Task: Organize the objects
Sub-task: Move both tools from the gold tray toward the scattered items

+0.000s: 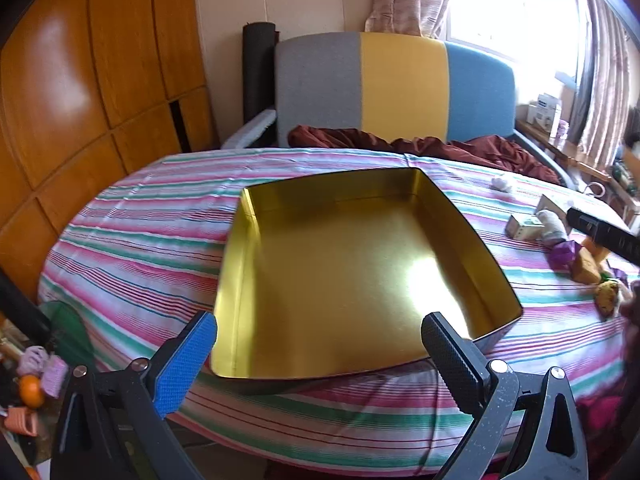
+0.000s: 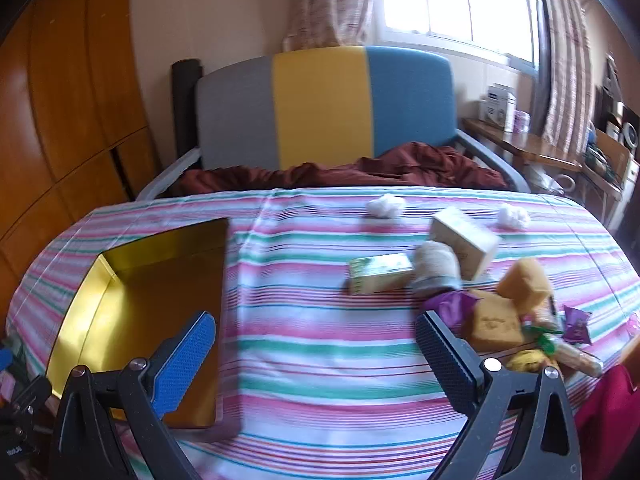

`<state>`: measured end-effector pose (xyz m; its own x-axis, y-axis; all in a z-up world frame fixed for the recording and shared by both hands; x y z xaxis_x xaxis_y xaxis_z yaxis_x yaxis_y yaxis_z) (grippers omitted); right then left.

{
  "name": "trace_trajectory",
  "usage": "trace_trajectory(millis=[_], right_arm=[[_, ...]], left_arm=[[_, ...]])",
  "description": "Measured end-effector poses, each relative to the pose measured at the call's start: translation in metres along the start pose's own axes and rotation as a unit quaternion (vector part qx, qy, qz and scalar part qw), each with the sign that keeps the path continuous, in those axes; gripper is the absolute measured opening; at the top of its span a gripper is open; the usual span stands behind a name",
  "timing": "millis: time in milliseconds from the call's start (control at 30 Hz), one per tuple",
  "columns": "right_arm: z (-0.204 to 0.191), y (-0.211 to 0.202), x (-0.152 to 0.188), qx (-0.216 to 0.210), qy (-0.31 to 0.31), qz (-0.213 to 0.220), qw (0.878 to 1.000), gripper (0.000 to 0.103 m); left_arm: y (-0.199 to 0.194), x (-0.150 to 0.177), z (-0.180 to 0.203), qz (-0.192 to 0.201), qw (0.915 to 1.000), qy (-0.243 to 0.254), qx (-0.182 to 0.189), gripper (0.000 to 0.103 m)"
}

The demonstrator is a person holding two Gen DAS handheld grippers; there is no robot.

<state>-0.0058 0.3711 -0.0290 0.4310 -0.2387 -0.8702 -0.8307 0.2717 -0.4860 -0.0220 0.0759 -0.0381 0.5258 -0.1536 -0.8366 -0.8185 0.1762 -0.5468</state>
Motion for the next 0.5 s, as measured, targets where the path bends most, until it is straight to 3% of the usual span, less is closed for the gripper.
trace_trajectory(millis=[267,500], right_arm=[[0.116,-0.004,-0.032,0.072,0.087,0.009,0.993,0.102],[0.236,-0.01,-0.032,0.154,0.202,0.002,0.967,0.102]], left_arm=[[0.015,0.003,0.01,-0.03,0.9991,-0.008,0.029,0.103],[0.017,-0.014,0.045,-0.025,0.9959,0.001,0.087,0.103]])
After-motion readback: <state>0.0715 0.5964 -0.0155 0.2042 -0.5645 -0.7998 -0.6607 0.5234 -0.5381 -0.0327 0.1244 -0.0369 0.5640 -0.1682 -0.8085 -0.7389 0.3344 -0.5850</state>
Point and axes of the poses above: each gripper's, at about its wrist camera, not at the fingertips, and y roughly the way its jaws point, z to its right, x to its underside, the point moved 5 cm from there along y, roughly the way its jaws point, and after that the axes turned 10 degrees about z, right-handed, at the moved point
